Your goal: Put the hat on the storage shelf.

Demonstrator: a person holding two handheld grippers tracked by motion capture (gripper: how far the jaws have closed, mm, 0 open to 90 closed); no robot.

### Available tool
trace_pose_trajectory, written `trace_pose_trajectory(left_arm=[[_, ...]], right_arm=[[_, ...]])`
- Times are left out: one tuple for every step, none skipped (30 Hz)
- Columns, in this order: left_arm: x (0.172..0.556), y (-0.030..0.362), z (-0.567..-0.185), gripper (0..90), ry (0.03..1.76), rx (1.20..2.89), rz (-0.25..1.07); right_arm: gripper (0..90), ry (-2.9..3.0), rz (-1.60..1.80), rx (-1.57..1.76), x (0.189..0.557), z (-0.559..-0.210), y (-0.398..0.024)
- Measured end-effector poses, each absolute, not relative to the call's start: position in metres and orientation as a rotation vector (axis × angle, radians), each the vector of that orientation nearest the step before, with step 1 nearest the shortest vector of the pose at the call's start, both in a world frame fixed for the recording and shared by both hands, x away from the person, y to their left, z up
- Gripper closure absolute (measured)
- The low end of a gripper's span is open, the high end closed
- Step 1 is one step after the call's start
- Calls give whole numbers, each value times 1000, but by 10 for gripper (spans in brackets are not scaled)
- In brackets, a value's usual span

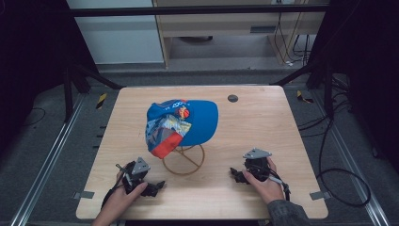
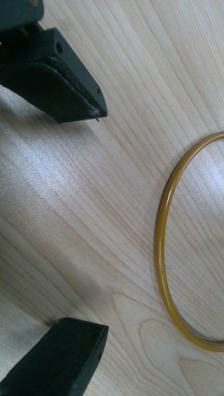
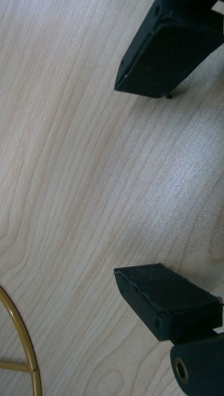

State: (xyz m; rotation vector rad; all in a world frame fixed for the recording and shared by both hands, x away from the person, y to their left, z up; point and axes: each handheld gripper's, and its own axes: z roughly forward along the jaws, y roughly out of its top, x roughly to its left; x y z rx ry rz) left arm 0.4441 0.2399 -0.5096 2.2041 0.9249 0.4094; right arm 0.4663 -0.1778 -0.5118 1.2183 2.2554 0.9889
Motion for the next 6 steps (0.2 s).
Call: trace_pose_trajectory(left_arm=[[444, 240, -510, 0, 924, 2205, 409], [444, 240, -510, 0, 923, 2205, 408], [444, 240, -510, 0, 923, 2205, 408], [444, 239, -510, 0, 922, 2205, 408], [444, 239, -510, 0, 922, 2205, 409], [444, 239, -510, 0, 922, 2205, 409]], right_arm=[[100, 2254, 988, 1223, 466, -512, -178], [99, 2245, 987, 1234, 465, -512, -177], [99, 2245, 987, 1234, 465, -512, -177], [98, 2243, 985, 1237, 465, -512, -176], [97, 2240, 984, 1238, 465, -512, -176], [96, 2238, 982, 1242, 465, -512, -176]])
